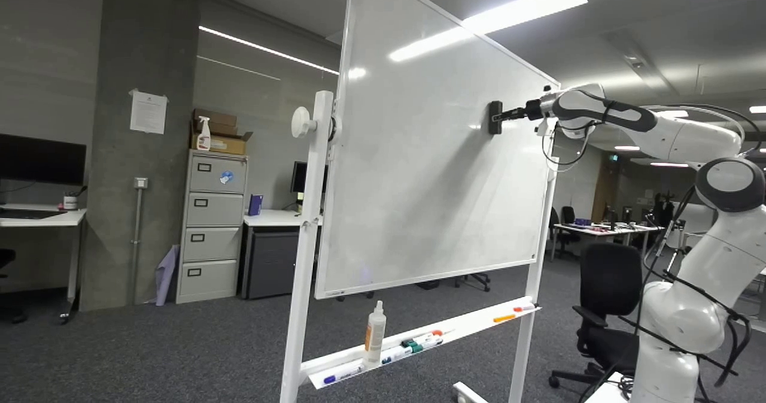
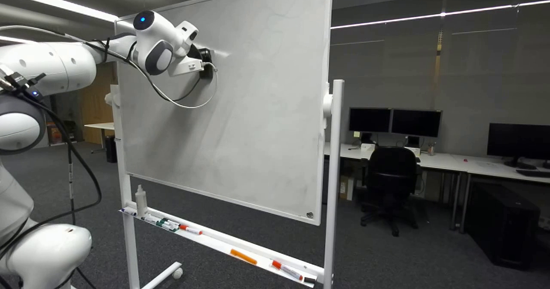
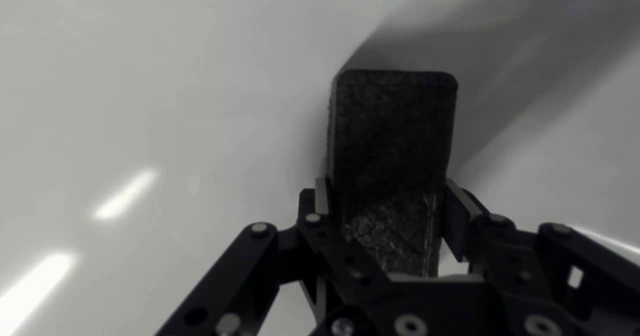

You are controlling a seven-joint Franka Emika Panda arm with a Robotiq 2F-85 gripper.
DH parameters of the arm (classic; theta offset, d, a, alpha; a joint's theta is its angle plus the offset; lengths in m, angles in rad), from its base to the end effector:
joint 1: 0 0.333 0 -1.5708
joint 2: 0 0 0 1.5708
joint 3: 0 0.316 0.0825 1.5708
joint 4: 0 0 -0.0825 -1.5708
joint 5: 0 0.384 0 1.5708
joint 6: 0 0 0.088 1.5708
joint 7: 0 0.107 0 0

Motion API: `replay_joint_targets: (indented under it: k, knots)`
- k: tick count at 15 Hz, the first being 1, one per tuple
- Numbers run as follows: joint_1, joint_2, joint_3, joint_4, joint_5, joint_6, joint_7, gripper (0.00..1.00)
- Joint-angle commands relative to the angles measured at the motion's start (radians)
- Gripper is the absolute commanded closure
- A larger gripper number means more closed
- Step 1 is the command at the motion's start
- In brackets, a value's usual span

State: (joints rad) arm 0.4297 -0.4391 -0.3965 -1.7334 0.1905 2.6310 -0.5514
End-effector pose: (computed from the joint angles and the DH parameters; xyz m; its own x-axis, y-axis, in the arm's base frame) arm 0.4342 -0.0662 0.8777 0.1864 0.2331 0.9544 0.2430 -0.9522 0.1851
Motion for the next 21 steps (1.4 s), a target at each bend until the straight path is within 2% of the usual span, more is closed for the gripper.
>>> replay_joint_targets:
  k: [1,3,6,10,14,16,17,19,21]
  knots:
    - [-0.146,-0.041,0.148,-0.095,-0.096,-0.099,-0.007,0.69]
    - [-0.213,-0.070,0.214,-0.140,-0.166,-0.147,0.012,0.69]
    - [-0.270,-0.119,0.267,-0.192,-0.236,-0.256,0.009,0.69]
    - [-0.205,-0.178,0.236,-0.229,-0.139,-0.525,-0.093,0.69]
    - [-0.204,-0.192,0.202,-0.192,-0.074,-0.842,-0.185,0.69]
    - [-0.230,-0.190,0.190,-0.174,-0.090,-1.005,-0.229,0.69]
    - [-0.246,-0.192,0.186,-0.178,-0.109,-1.046,-0.247,0.69]
    - [-0.286,-0.202,0.181,-0.210,-0.187,-1.053,-0.296,0.69]
    - [-0.327,-0.209,0.172,-0.267,-0.281,-0.960,-0.346,0.69]
